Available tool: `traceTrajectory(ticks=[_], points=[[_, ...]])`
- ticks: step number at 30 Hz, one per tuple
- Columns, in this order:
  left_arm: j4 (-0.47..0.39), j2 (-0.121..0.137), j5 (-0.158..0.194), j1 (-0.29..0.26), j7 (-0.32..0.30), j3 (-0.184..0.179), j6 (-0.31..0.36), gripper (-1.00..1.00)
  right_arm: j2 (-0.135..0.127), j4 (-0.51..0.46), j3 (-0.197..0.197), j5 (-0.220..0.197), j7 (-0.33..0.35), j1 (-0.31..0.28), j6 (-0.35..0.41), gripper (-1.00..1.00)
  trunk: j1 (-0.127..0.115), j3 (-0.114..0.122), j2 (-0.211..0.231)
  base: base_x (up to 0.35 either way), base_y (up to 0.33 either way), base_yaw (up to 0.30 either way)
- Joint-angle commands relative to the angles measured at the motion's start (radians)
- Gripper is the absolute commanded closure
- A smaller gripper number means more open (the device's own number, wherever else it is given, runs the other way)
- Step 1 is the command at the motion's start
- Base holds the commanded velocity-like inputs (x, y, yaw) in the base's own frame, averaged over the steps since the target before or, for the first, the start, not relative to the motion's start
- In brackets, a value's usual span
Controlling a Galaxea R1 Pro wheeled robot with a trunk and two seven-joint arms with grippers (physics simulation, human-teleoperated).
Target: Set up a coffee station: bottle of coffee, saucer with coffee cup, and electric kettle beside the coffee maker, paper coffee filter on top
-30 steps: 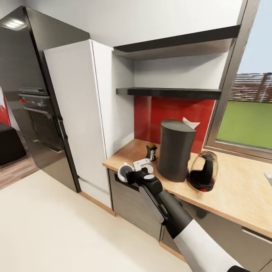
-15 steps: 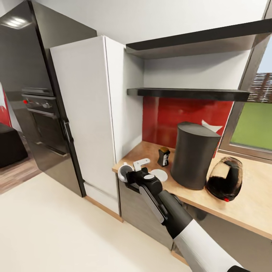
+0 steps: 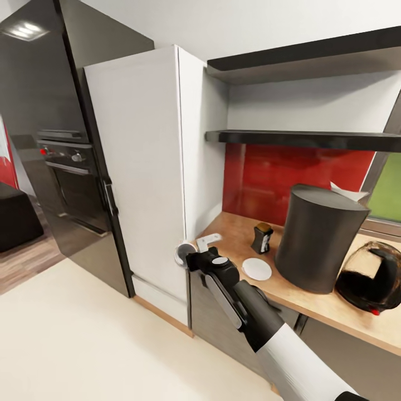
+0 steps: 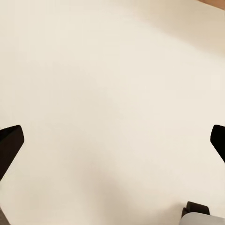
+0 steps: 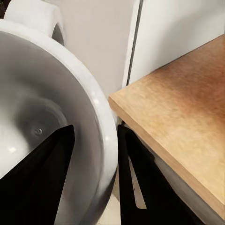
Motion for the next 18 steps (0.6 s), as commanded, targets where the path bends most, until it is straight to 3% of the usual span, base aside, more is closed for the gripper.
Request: traceTrajectory(ticks=[1, 8, 18], points=[[0.0, 0.0, -0.011, 0.0, 0.006, 0.003, -0.001, -1.0, 0.0, -0.001, 0.002, -0.011, -0.01, -0.001, 0.003, 1.0, 0.001, -0.002, -0.002, 0.192, 0.284, 0.0], [0.002, 0.0, -0.01, 0.0, 0.006, 0.003, -0.001, -1.0, 0.0, -0.001, 0.0, -0.011, -0.011, -0.001, 0.004, 1.0, 0.001, -0.002, -0.002, 0.176, 0.269, -0.016], [0.004, -0.002, -0.011, 0.0, 0.006, 0.003, -0.003, -1.0, 0.0, 0.0, 0.0, -0.011, -0.011, -0.001, 0.004, 1.0, 0.001, 0.002, -0.002, 0.027, 0.04, -0.101]])
